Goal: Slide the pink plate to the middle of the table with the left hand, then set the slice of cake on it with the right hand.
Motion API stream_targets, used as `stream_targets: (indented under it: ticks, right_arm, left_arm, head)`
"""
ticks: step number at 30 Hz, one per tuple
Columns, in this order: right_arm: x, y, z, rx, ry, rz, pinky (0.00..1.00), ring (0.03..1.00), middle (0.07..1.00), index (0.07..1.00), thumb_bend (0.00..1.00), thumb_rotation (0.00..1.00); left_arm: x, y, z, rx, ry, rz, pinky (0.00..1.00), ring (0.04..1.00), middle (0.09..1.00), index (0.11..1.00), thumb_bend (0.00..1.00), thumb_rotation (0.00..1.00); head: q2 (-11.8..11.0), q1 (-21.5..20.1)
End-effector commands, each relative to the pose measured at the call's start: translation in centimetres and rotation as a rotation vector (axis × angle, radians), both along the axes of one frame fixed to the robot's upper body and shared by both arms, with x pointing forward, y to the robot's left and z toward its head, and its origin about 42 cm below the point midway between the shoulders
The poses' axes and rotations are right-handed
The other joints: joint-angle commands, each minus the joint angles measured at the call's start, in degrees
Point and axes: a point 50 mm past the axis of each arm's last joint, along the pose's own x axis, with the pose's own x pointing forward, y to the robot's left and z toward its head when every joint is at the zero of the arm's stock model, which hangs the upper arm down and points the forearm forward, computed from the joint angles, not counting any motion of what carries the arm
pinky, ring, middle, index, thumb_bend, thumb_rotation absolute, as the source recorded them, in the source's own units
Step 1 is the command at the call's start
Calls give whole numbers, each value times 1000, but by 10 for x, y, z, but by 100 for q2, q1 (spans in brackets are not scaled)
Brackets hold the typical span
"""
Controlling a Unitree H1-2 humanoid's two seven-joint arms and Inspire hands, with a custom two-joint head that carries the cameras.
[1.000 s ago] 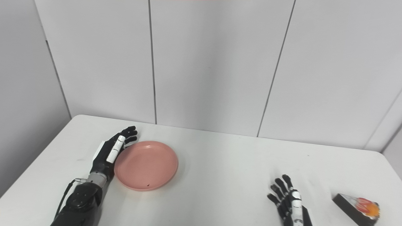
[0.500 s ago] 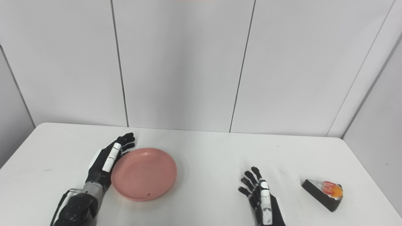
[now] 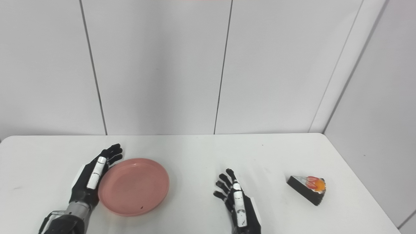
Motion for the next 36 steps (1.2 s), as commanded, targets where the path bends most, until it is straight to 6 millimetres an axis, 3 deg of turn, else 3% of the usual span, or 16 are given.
stream_targets:
  ticks: [1, 9, 14, 27, 30, 34, 36]
  right_arm:
    - [-5, 6, -6, 0, 59, 10, 795, 857, 885, 934, 840, 1000]
    - [-5, 10, -4, -4, 74, 4, 799, 859, 880, 939, 855, 1000]
    - [-5, 6, -5, -11, 76, 1, 790, 859, 880, 939, 845, 1000]
    - [-5, -4, -5, -32, 71, -10, 782, 850, 880, 935, 876, 983]
    - [-5, -7, -4, -40, 68, -13, 788, 854, 886, 935, 891, 935]
    - [-5, -11, -5, -112, 36, -19, 775, 846, 884, 935, 863, 908]
    - [-6, -15, -4, -178, 1, -16, 758, 839, 882, 951, 765, 929]
  left_arm:
    - [-5, -19, -9, -77, 7, -20, 760, 845, 820, 751, 778, 819]
    - [-5, -30, -8, -149, 40, -26, 775, 852, 825, 725, 816, 832]
    - [-5, -39, -5, -180, 44, -43, 790, 859, 831, 732, 776, 824]
    - [-6, -46, -10, -187, 54, -49, 787, 864, 835, 730, 802, 824]
    - [-7, -51, -13, -188, 64, -61, 793, 872, 845, 733, 781, 839]
    - [-6, -54, -15, -201, 77, -61, 793, 867, 852, 747, 768, 830]
    - [-6, -57, -16, -208, 83, -58, 796, 866, 854, 746, 751, 833]
  head:
    - [8, -86]
    - [45, -291]
    - [53, -306]
    - [55, -91]
    - [40, -71]
    - [8, -49]
    - [-2, 0]
